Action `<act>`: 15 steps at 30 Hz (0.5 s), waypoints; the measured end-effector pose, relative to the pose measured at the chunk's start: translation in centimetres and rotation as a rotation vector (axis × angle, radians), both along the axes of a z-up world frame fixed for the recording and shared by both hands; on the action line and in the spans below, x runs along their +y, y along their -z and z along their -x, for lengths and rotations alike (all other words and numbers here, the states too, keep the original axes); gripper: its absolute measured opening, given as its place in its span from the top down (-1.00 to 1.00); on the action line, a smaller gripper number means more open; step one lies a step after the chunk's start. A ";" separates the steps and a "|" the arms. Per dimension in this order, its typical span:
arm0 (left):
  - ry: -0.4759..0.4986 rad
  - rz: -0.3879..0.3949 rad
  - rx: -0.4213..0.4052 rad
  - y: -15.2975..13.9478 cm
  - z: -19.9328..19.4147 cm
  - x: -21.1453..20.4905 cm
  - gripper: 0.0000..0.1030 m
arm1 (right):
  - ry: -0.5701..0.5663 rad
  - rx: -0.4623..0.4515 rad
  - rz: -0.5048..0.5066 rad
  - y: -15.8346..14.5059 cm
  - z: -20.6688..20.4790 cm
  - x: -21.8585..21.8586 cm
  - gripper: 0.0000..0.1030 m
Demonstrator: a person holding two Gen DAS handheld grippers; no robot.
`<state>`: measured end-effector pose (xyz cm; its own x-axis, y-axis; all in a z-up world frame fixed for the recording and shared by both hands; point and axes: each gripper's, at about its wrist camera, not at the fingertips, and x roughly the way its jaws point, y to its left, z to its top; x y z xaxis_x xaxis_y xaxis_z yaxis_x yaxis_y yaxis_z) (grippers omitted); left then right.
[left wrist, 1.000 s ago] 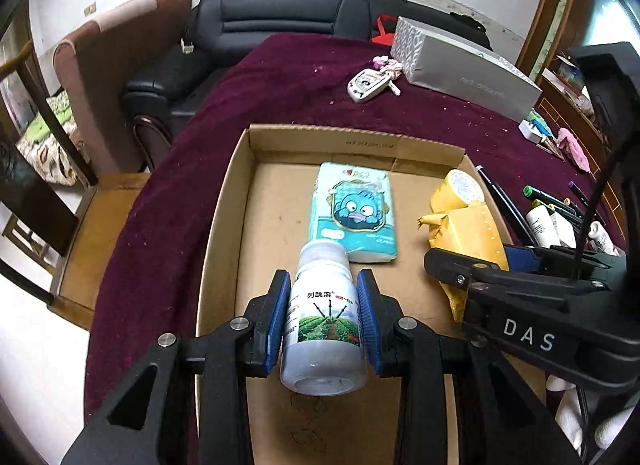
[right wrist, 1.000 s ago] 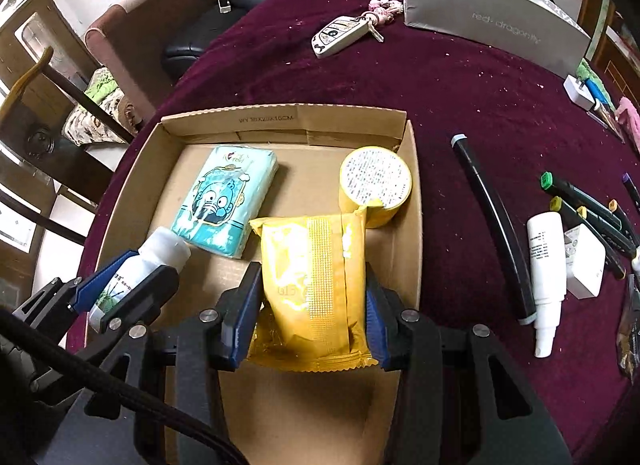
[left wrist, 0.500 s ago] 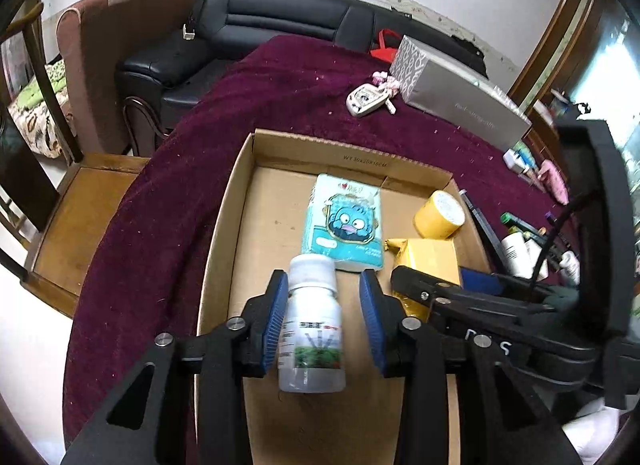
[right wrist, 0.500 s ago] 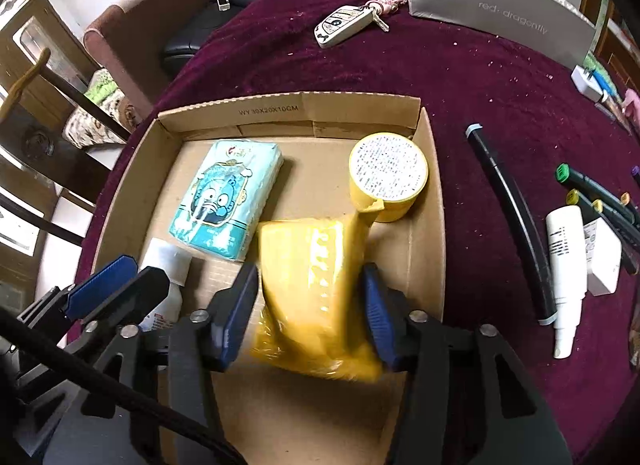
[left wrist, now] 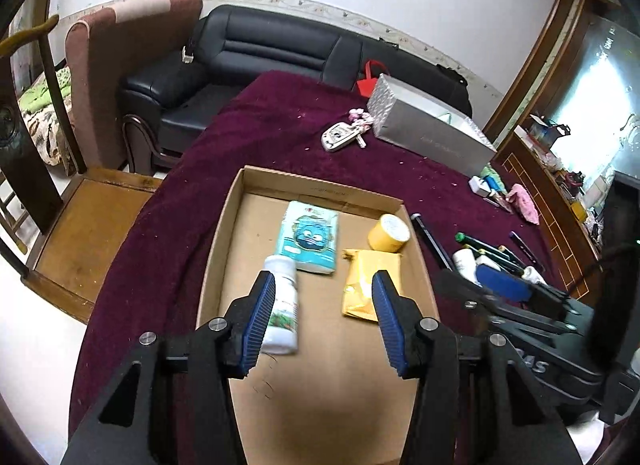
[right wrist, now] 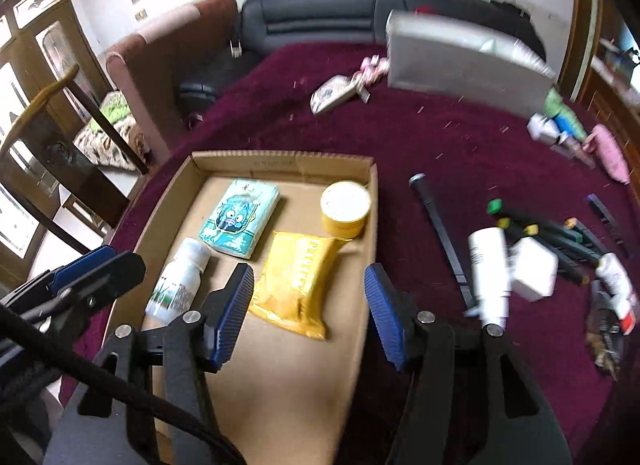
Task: Organize objects
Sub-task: 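Carry bottle and pouch to the tray and release them with both tools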
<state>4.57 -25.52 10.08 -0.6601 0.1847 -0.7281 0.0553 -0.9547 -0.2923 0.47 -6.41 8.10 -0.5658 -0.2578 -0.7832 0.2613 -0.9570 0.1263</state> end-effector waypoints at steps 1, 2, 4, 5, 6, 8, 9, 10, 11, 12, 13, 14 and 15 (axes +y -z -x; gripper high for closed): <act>0.005 0.005 0.006 -0.3 -0.3 0.6 0.13 | 0.007 0.025 -0.002 -0.6 -0.7 0.6 -0.21; 0.012 0.008 0.011 -0.6 -0.6 1.2 0.13 | 0.012 0.042 -0.005 -1.0 -1.1 1.1 -0.24; 0.027 0.016 0.019 -1.0 -1.0 2.2 0.13 | 0.036 0.091 -0.025 -1.9 -2.4 2.7 -0.29; 0.035 0.022 0.023 -1.2 -1.2 3.0 0.13 | 0.042 0.102 -0.031 -2.1 -2.7 3.1 -0.31; 0.041 0.025 0.026 -1.4 -1.5 3.6 0.13 | 0.050 0.116 -0.039 -2.3 -3.3 3.9 -0.31; 0.056 0.034 0.030 -1.7 -1.7 5.2 0.13 | 0.068 0.132 -0.051 -2.6 -4.0 5.3 -0.31; 0.062 0.041 0.032 -1.9 -1.9 6.1 0.14 | 0.075 0.138 -0.056 -2.6 -4.3 5.9 -0.31; 0.069 0.048 0.034 -2.0 -1.9 6.9 0.14 | 0.086 0.149 -0.066 -2.7 -4.7 6.9 -0.31; 0.076 0.057 0.036 -2.1 -2.0 7.8 0.14 | 0.094 0.157 -0.072 -2.9 -5.0 7.6 -0.31; 0.083 0.066 0.036 -2.2 -2.0 8.8 0.14 | 0.108 0.167 -0.080 -3.0 -5.3 8.4 -0.31; 0.092 0.076 0.035 -2.2 -2.0 9.8 0.14 | 0.124 0.179 -0.089 -3.0 -5.6 9.4 -0.31; 0.099 0.082 0.033 -2.2 -2.0 10.5 0.14 | 0.135 0.185 -0.090 -3.1 -5.9 10.3 -0.31; 0.109 0.089 0.030 -2.2 -2.0 11.4 0.14 | 0.145 0.190 -0.089 -3.2 -6.1 11.0 -0.31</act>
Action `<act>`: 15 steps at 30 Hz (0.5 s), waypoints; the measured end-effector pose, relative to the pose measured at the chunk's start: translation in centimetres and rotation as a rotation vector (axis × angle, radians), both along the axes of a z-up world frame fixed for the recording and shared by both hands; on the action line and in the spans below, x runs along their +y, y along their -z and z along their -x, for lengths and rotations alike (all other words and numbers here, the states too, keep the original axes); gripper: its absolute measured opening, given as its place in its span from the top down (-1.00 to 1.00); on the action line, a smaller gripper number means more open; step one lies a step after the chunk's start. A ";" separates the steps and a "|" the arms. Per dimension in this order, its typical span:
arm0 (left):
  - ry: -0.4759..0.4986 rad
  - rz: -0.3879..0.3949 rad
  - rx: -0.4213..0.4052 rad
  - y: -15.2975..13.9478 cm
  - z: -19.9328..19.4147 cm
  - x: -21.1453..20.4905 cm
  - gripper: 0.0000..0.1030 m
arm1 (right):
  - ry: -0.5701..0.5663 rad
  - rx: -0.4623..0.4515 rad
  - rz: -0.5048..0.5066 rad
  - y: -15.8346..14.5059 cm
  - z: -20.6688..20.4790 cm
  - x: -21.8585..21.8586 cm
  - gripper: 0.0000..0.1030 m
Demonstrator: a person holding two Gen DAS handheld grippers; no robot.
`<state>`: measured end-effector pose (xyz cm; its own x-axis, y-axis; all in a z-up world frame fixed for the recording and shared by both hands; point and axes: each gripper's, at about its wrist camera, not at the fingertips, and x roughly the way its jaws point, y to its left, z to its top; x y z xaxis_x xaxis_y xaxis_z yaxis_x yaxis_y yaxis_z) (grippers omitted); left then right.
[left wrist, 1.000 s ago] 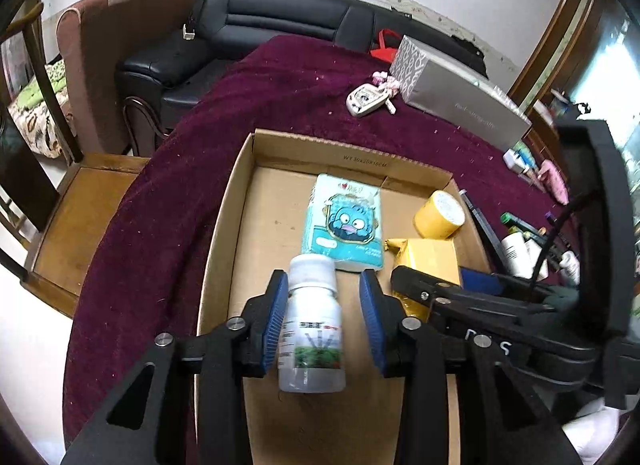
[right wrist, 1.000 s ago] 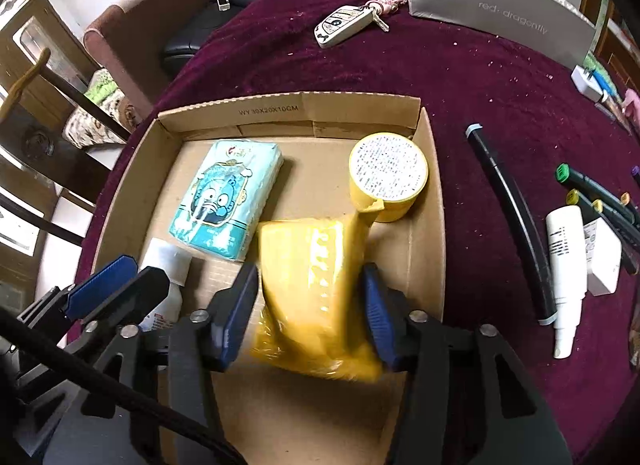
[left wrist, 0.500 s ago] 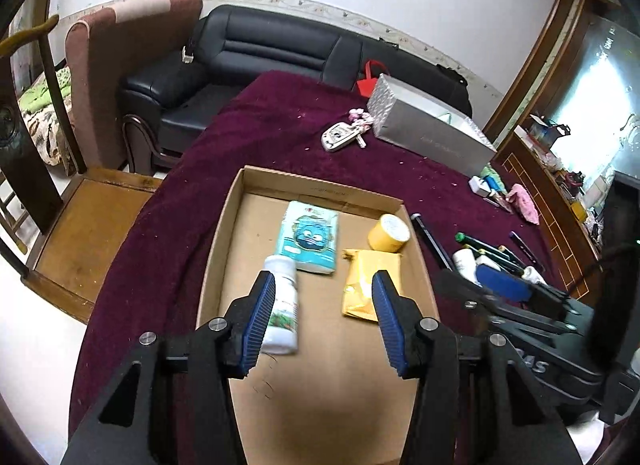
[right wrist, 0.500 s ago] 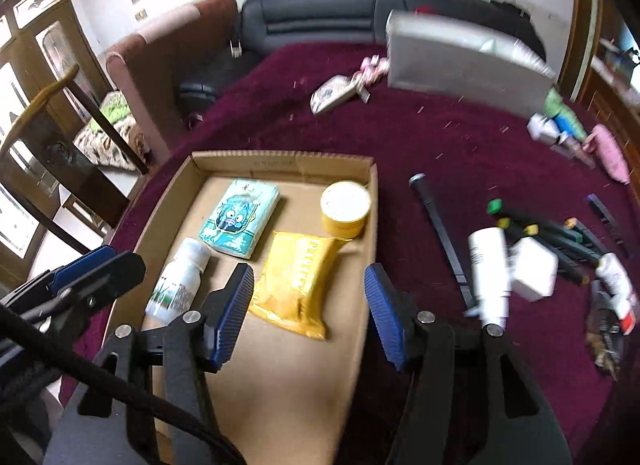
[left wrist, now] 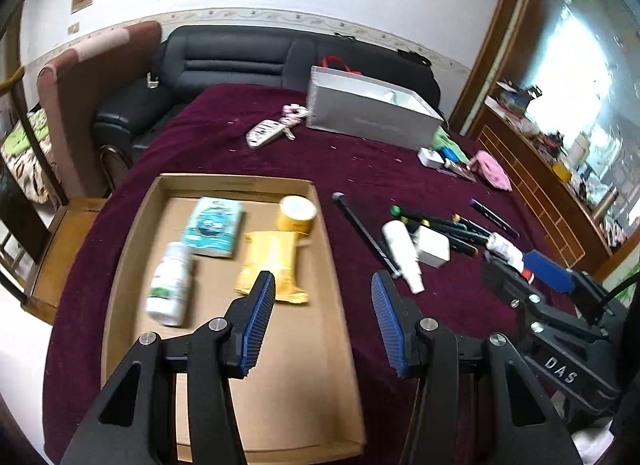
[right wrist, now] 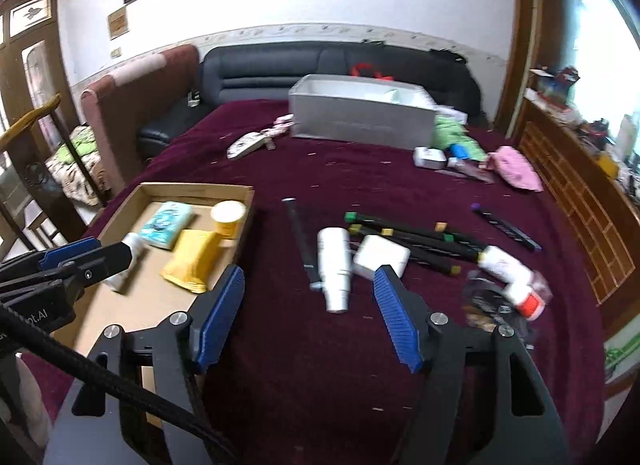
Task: Organize objects
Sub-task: 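Carry bottle and pouch to the tray and release them with both tools, then grasp the black marker with the left tool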
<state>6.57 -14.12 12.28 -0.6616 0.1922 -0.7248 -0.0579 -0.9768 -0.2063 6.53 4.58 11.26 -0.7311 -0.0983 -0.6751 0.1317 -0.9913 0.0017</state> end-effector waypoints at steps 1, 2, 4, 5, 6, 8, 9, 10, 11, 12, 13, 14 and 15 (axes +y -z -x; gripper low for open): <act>0.014 0.010 -0.005 0.0 0.1 1.0 0.14 | 0.015 0.006 0.004 0.0 -0.2 1.1 -0.31; 0.025 0.017 -0.008 0.1 0.2 1.8 0.14 | 0.026 0.009 0.008 -0.1 -0.4 2.0 -0.31; 0.046 0.036 -0.018 0.2 0.4 3.7 0.14 | 0.053 0.014 0.005 0.0 -0.6 3.6 -0.31; 0.053 0.044 -0.021 0.3 0.4 4.4 0.14 | 0.063 0.014 0.002 0.2 -0.5 4.4 -0.31; 0.061 0.054 -0.026 0.4 0.6 5.2 0.14 | 0.072 0.014 0.002 0.3 -0.6 5.1 -0.31; 0.075 0.069 -0.036 0.6 0.9 6.7 0.14 | 0.087 0.009 0.008 0.6 -0.5 6.6 -0.31; 0.080 0.077 -0.041 0.8 1.1 7.4 0.14 | 0.094 0.007 0.010 0.7 -0.5 7.2 -0.31; 0.085 0.087 -0.048 1.0 1.4 8.2 0.14 | 0.103 0.007 0.012 0.8 -0.5 8.0 -0.31; 0.088 0.094 -0.052 1.2 1.6 8.7 0.14 | 0.109 0.006 0.013 1.0 -0.4 8.6 -0.30; 0.091 0.104 -0.058 1.5 2.0 9.2 0.14 | 0.116 0.005 0.014 1.1 -0.3 9.2 -0.30; 0.091 0.115 -0.064 1.8 2.4 9.8 0.14 | 0.122 0.001 0.016 1.3 -0.2 9.7 -0.31; 0.091 0.123 -0.068 2.1 2.8 10.2 0.14 | 0.127 -0.002 0.017 1.5 0.0 10.1 -0.30; 0.090 0.131 -0.076 2.4 3.3 10.6 0.14 | 0.131 -0.005 0.019 1.6 0.0 10.6 -0.30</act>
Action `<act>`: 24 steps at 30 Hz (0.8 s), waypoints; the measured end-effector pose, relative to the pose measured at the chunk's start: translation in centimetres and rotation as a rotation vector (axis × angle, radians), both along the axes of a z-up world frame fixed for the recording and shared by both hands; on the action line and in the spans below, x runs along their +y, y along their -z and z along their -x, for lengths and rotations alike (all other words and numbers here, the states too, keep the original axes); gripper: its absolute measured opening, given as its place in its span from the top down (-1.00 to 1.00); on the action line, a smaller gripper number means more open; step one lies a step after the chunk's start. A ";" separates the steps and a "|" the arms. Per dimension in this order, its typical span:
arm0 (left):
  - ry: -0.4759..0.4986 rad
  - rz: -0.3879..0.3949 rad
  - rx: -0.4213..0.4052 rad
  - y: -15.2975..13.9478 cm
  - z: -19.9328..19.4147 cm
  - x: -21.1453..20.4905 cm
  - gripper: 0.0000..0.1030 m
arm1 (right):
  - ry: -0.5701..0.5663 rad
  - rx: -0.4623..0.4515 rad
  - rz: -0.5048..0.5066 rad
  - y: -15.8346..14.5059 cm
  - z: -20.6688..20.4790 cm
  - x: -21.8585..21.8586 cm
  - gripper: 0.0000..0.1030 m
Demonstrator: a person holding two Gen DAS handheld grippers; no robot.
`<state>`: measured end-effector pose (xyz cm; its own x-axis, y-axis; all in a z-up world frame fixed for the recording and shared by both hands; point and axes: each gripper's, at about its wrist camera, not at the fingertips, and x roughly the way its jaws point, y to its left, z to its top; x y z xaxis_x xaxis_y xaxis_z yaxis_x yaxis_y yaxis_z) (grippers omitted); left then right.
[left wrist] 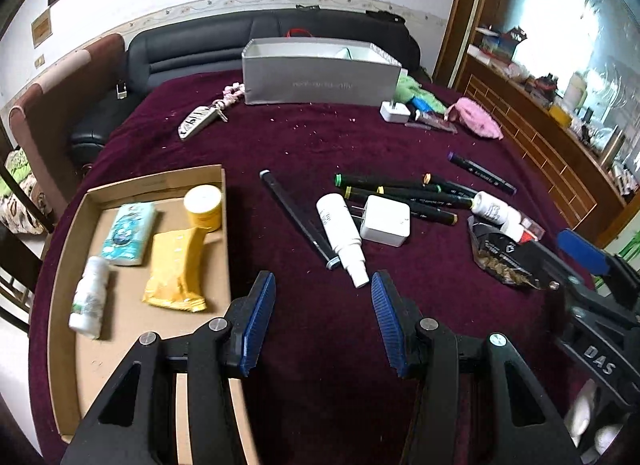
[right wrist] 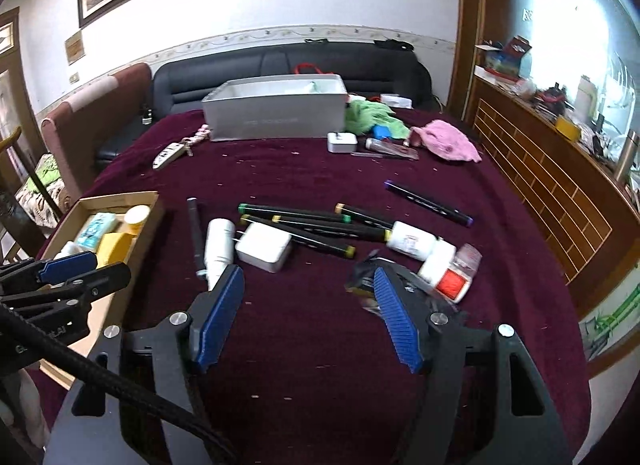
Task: Organize objects
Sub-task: 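Grasp the black marker with the left tool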
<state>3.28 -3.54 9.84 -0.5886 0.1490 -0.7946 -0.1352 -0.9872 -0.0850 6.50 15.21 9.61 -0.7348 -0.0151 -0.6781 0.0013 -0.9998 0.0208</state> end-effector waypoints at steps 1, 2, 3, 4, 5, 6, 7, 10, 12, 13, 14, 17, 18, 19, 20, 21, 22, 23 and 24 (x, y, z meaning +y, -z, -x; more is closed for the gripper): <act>-0.004 0.005 -0.010 0.4 0.5 0.4 0.14 | 0.006 -0.006 0.003 0.3 0.2 0.6 -0.30; -0.008 0.006 -0.020 0.7 1.0 0.7 0.14 | 0.011 -0.010 0.004 0.5 0.4 1.0 -0.30; -0.012 0.007 -0.026 0.9 1.5 0.7 0.14 | 0.015 -0.014 0.004 0.7 0.6 1.5 -0.30; -0.016 0.009 -0.033 1.2 1.9 0.9 0.14 | 0.019 -0.018 0.004 0.9 0.8 1.9 -0.30; -0.021 0.013 -0.038 1.5 2.3 1.2 0.14 | 0.021 -0.021 0.005 1.1 0.9 2.1 -0.30; -0.024 0.019 -0.040 1.7 2.7 1.4 0.14 | 0.025 -0.026 0.010 1.3 1.1 2.6 -0.30; -0.027 0.027 -0.041 1.9 3.1 1.7 0.14 | 0.029 -0.029 0.015 1.6 1.3 3.1 -0.30; -0.040 0.051 -0.048 2.7 4.2 2.1 0.14 | 0.041 -0.039 0.029 2.1 1.7 4.2 -0.30; -0.069 0.048 -0.058 3.1 5.0 2.0 0.14 | 0.049 -0.047 0.044 2.5 1.8 4.9 -0.30; -0.091 0.043 -0.062 3.3 5.5 1.7 0.14 | 0.054 -0.052 0.055 2.7 1.9 5.4 -0.30; -0.122 0.037 -0.069 3.5 6.1 1.2 0.14 | 0.059 -0.057 0.067 3.0 2.0 5.7 -0.30; -0.149 0.061 -0.092 4.3 7.8 0.9 0.14 | 0.084 -0.072 0.108 3.8 2.3 6.9 -0.30; -0.153 0.091 -0.094 4.6 8.3 1.2 0.14 | 0.091 -0.079 0.127 4.0 2.4 7.3 -0.30; -0.151 0.108 -0.095 4.9 8.7 1.4 0.14 | 0.094 -0.085 0.142 4.2 2.5 7.5 -0.30; -0.145 0.119 -0.101 5.2 9.0 1.8 0.14 | 0.094 -0.089 0.151 4.4 2.5 7.6 -0.30; -0.142 0.127 -0.107 5.5 9.3 2.1 0.14 | 0.093 -0.092 0.156 4.5 2.6 7.6 -0.30; -0.140 0.139 -0.112 5.8 9.6 2.5 0.14 | 0.092 -0.092 0.157 4.5 2.5 7.6 -0.30; -0.142 0.153 -0.110 6.0 9.8 2.8 0.14 | 0.092 -0.092 0.154 4.5 2.5 7.5 -0.30; -0.155 0.174 -0.089 6.0 10.1 3.0 0.14 | 0.089 -0.091 0.153 4.5 2.5 7.4 -0.30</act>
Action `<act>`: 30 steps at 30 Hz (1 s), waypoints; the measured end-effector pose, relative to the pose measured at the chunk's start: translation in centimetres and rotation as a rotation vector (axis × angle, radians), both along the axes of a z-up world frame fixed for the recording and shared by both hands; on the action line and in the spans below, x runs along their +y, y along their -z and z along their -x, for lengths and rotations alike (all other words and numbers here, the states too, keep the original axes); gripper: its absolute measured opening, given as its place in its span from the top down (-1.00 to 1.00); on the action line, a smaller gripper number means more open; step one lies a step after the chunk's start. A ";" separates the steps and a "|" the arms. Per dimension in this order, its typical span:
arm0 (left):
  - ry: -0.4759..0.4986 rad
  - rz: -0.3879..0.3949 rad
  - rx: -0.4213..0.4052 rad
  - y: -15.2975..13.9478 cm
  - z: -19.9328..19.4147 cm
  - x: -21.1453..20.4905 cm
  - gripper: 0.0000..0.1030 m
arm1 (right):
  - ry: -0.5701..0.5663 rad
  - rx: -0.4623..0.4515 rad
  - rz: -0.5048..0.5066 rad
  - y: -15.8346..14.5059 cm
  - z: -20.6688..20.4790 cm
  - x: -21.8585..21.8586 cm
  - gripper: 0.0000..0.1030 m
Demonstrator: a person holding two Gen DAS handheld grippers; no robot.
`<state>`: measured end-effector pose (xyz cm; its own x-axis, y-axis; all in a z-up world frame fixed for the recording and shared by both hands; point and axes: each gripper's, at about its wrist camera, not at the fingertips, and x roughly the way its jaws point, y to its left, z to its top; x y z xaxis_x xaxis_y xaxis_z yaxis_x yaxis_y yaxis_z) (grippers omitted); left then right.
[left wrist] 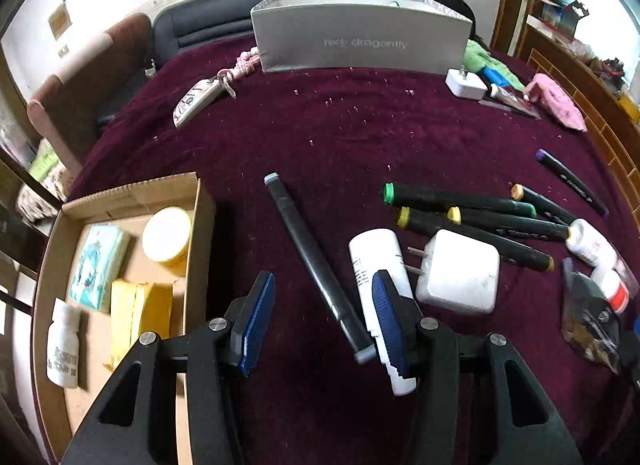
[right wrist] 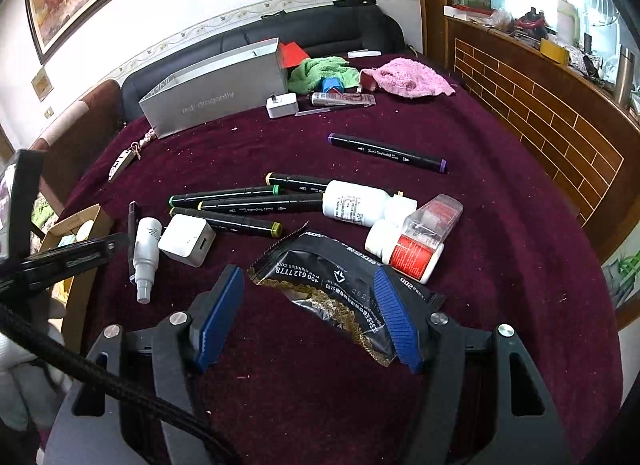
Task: Organize objects
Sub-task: 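Grasp the black marker with the left tool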
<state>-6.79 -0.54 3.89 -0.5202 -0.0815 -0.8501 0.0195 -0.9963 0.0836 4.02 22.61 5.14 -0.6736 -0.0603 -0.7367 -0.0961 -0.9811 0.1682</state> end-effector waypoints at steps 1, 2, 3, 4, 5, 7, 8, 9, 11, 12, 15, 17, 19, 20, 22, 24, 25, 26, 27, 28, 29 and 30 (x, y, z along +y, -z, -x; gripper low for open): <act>-0.012 0.033 0.004 0.2 0.4 0.2 0.14 | -0.002 0.000 0.000 0.0 0.0 0.0 -0.30; -0.023 0.042 0.004 0.3 0.7 0.1 0.14 | -0.003 -0.001 0.001 0.0 0.0 -0.1 -0.30; -0.038 0.043 -0.003 0.5 1.2 -0.2 0.14 | -0.003 -0.001 0.003 0.0 0.0 -0.1 -0.30; -0.053 0.046 -0.023 1.0 1.8 -0.5 0.14 | -0.004 0.000 0.005 -0.1 0.0 -0.2 -0.30; -0.065 0.052 -0.051 1.7 2.3 -0.8 0.15 | -0.005 -0.001 0.006 -0.1 0.0 -0.2 -0.30; -0.076 0.022 -0.085 2.7 2.8 -1.5 0.15 | -0.009 -0.003 0.010 0.0 0.0 -0.4 -0.30; -0.069 -0.005 -0.068 2.5 2.6 -1.7 0.27 | -0.011 -0.005 0.012 0.0 -0.1 -0.6 -0.30; -0.038 -0.028 -0.070 2.5 2.3 -1.7 0.59 | -0.014 -0.006 0.013 0.0 -0.1 -0.7 -0.30; 0.026 -0.001 -0.061 2.1 1.4 -0.9 0.77 | -0.020 -0.005 0.009 0.1 0.0 -1.1 -0.30; 0.043 -0.001 -0.062 2.0 1.1 -0.6 0.77 | -0.026 -0.005 0.007 0.1 0.0 -1.4 -0.30; 0.083 -0.029 -0.066 1.7 -0.5 0.1 0.78 | -0.041 -0.014 0.010 0.2 0.2 -2.0 -0.30; 0.084 -0.020 -0.066 1.6 -0.9 0.3 0.78 | -0.049 -0.015 0.013 0.3 0.1 -2.3 -0.30; 0.071 -0.013 -0.066 1.6 -0.2 0.4 0.77 | -0.054 -0.022 0.012 0.4 0.2 -2.6 -0.30; 0.063 -0.014 -0.065 1.7 0.0 0.3 0.75 | -0.056 -0.027 0.018 0.5 0.3 -2.7 -0.30; 0.052 0.000 -0.044 1.8 0.2 0.4 0.72 | -0.057 -0.033 0.029 0.5 0.4 -2.8 -0.30; 0.065 0.027 -0.020 2.2 0.0 0.9 0.71 | -0.060 -0.035 0.030 0.4 0.3 -3.1 -0.30; 0.086 0.025 -0.017 2.2 -0.3 1.0 0.75 | -0.063 -0.037 0.029 0.4 0.3 -3.3 -0.30; 0.101 0.015 -0.019 2.2 -0.6 0.9 0.77 | -0.066 -0.038 0.028 0.3 0.3 -3.5 -0.30; 0.108 -0.009 -0.026 2.5 -0.5 0.5 0.77 | -0.069 -0.040 0.029 0.2 0.3 -3.6 -0.30; 0.110 -0.051 -0.035 2.4 -0.9 -0.1 0.78 | -0.073 -0.041 0.030 0.1 0.4 -3.8 -0.30; 0.111 -0.075 -0.032 2.2 -1.3 -0.4 0.78 | -0.075 -0.043 0.029 0.0 0.4 -4.0 -0.30; 0.111 -0.097 -0.029 2.1 -1.8 -0.7 0.78 | -0.080 -0.046 0.030 -0.1 0.5 -4.2 -0.30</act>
<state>-4.99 -1.28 1.84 -0.4969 0.0587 -0.8658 -0.0921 -0.9956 -0.0147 3.53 18.43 5.21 -0.6314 -0.1347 -0.7637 -0.0264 -0.9805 0.1947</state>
